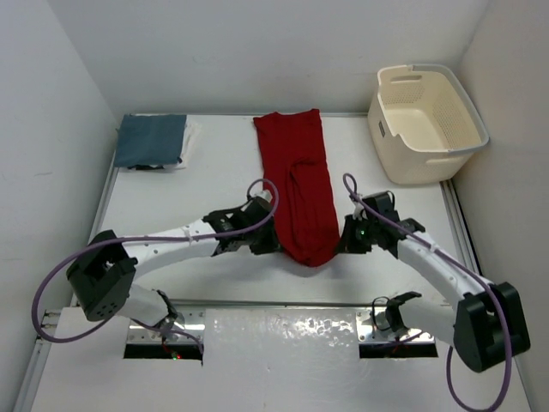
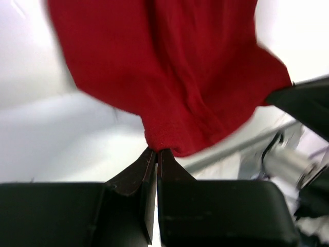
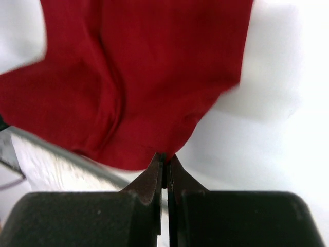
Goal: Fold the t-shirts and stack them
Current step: Grab the bottom of the folded rectangular tshirt with both arms, then fold the folded rectangular tshirt in 1/3 of the way
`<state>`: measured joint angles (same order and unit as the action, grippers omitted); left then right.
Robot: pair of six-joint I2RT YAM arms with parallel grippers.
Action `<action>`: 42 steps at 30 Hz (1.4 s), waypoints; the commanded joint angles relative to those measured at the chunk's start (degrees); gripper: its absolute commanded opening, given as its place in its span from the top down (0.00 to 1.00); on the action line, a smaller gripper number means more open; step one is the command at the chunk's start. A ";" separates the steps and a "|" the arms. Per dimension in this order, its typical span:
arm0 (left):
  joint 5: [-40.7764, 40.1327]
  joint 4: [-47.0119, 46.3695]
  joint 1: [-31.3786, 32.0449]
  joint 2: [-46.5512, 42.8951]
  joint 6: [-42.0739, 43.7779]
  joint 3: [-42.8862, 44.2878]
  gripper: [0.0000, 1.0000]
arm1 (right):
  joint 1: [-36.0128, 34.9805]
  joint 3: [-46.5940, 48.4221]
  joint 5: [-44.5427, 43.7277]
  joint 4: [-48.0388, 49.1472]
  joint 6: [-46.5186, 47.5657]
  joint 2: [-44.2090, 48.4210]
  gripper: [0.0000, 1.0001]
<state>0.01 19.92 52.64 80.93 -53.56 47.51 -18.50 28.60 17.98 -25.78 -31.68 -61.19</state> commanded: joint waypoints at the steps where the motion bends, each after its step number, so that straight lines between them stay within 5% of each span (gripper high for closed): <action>1: -1.33 -1.82 -5.52 0.90 4.42 4.16 1.00 | 0.13 7.60 -4.52 3.36 0.74 -4.79 1.00; 14: 0.42 -3.21 -21.34 13.72 13.30 23.85 1.00 | 1.89 34.31 -9.71 9.26 4.34 -30.01 1.00; 24: 4.46 -1.99 -27.50 29.19 19.10 41.33 1.00 | 3.65 54.70 -11.56 9.87 4.96 -47.60 1.00; 40: 7.63 2.40 -31.72 42.90 22.71 53.47 1.00 | 6.11 68.42 -12.09 7.15 3.91 -61.15 0.95; 42: 9.30 3.45 -31.90 44.66 23.50 56.02 0.75 | 6.28 68.61 -12.44 8.20 3.21 -61.85 0.83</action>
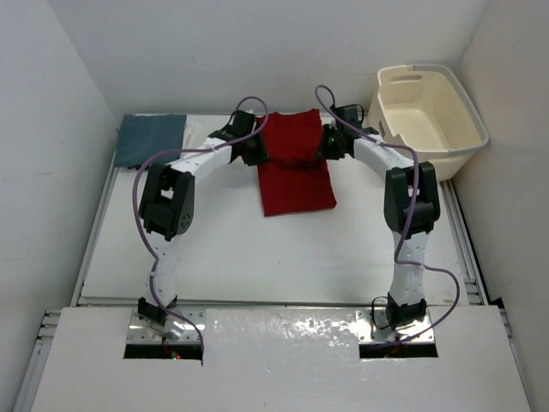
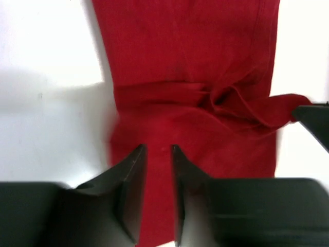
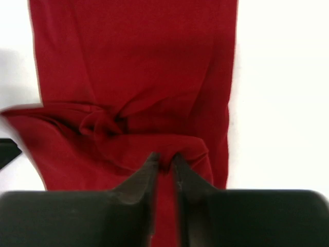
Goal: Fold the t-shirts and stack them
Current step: Fold the folded rectangular tshirt in 1/3 of the way, then grab one side of the 2/3 rectangular tshirt with both arms
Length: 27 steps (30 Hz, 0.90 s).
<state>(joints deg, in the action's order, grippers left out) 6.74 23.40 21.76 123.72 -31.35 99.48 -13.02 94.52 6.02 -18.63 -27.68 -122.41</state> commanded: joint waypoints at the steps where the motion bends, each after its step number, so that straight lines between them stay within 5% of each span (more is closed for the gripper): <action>1: 3.18 0.33 -0.93 3.61 1.73 5.36 0.69 | 0.97 3.21 -0.22 2.01 -0.71 -0.99 0.61; 5: 0.39 6.55 -1.10 6.53 3.66 12.73 0.34 | 1.59 9.88 1.27 -1.92 0.61 -5.55 0.26; 7: -0.50 7.89 -1.45 5.31 4.37 13.37 0.32 | 1.68 10.86 2.15 -3.59 2.28 -5.04 0.18; 8: -0.59 7.98 -1.54 4.43 5.24 12.06 0.28 | 1.68 9.73 2.76 -3.52 2.63 -2.60 0.01; 10: -0.68 7.89 -1.54 0.66 5.43 8.39 0.26 | 1.68 2.56 3.21 -0.81 2.63 1.36 0.01; 11: -0.59 7.80 -1.46 -0.66 5.43 6.62 0.02 | 1.68 -0.62 3.38 0.08 2.55 3.47 0.01; 12: -0.85 7.54 -1.46 -3.81 5.08 4.60 0.00 | 1.59 -3.61 3.56 0.78 2.72 7.76 0.01; 22: 3.98 -3.97 2.40 -21.24 -0.28 -29.31 0.00 | 1.68 -34.72 1.98 4.20 1.41 24.66 0.01; 27: 5.12 -7.40 6.27 -20.45 -2.39 -33.21 0.00 | 1.68 -37.74 1.80 7.99 -2.36 24.68 0.04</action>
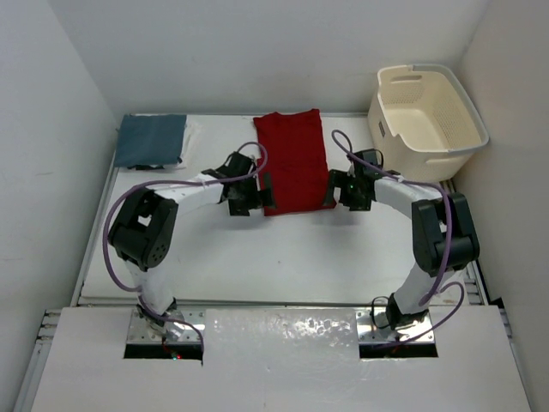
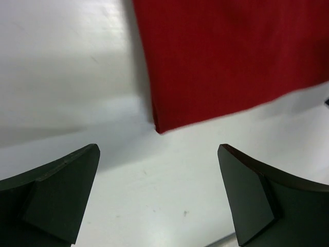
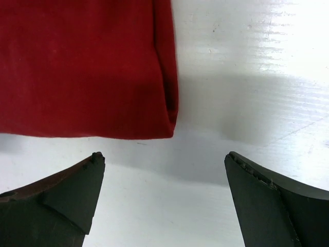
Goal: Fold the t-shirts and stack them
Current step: Grab one side of the 2/3 rectangular tshirt with both arms
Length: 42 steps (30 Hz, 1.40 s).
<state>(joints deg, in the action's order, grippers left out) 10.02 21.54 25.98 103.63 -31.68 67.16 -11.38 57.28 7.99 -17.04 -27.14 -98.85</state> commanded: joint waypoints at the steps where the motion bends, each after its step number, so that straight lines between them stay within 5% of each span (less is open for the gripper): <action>1: 2.28 -7.02 2.15 -0.10 -2.85 -1.76 0.00 | 0.21 -1.02 -0.25 7.79 -3.71 0.85 0.04; 7: 1.93 -7.66 2.15 1.48 -3.56 -1.59 0.01 | 0.57 -2.61 0.36 13.78 -9.86 -2.49 0.13; 13: 2.29 -7.56 2.76 2.27 -3.39 -2.03 0.12 | 0.83 -5.86 1.51 17.56 -12.94 -3.98 0.47; 21: 2.28 -8.61 3.12 4.29 -3.47 -2.29 0.45 | 2.15 -9.99 0.89 19.41 -14.26 -4.34 1.00; 28: 2.02 -9.50 3.12 7.28 -3.12 -1.24 0.71 | 2.41 -10.08 2.47 19.41 -13.21 -4.95 1.00; 33: 2.63 -9.32 3.20 9.13 -3.12 -0.97 1.00 | 2.41 -9.99 2.82 19.32 -13.21 -5.57 1.00; 42: 2.02 -7.13 4.34 -3.23 -2.77 -7.38 1.00 | 2.50 -16.48 6.86 17.21 -10.05 4.96 1.00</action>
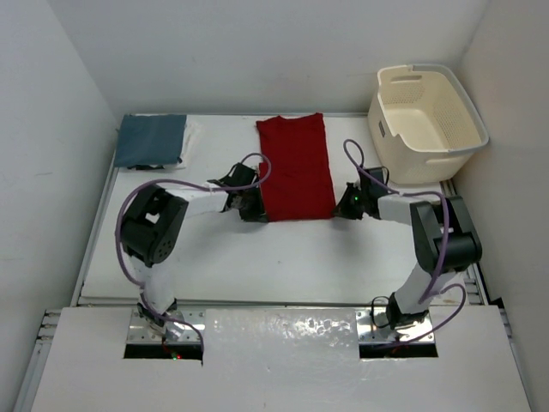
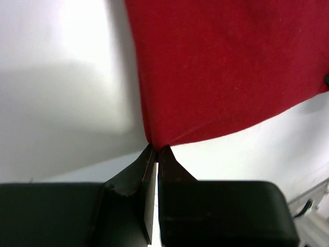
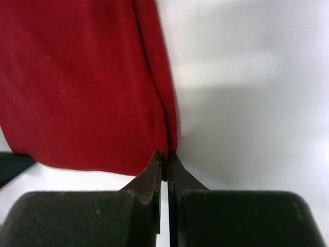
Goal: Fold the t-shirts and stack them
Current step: Grab one side of the 2/3 rectangular tshirt with both arms
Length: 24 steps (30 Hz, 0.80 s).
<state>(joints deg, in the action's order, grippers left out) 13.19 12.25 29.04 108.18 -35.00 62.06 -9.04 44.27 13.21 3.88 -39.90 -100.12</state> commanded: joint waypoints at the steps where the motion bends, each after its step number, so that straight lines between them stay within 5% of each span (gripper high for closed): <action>1: -1.50 3.12 1.72 -9.11 0.55 -3.08 1.00 | 0.16 -5.75 2.08 -4.57 3.07 8.42 1.00; 9: 3.23 12.18 4.45 -22.73 0.46 -6.69 1.00 | -0.01 -10.26 5.06 -23.81 7.02 29.87 1.00; 16: 6.41 19.12 5.59 -27.85 1.16 -0.64 1.00 | 0.07 -3.77 6.14 -37.61 8.78 38.23 1.00; 24: 2.37 17.82 3.23 -20.04 5.55 13.16 1.00 | 0.16 6.25 1.04 -31.04 6.68 32.71 1.00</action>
<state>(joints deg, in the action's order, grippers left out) 17.39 32.60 33.91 85.93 -32.38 70.48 -9.13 46.17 17.93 -30.68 -32.80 -65.17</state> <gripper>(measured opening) 0.009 0.009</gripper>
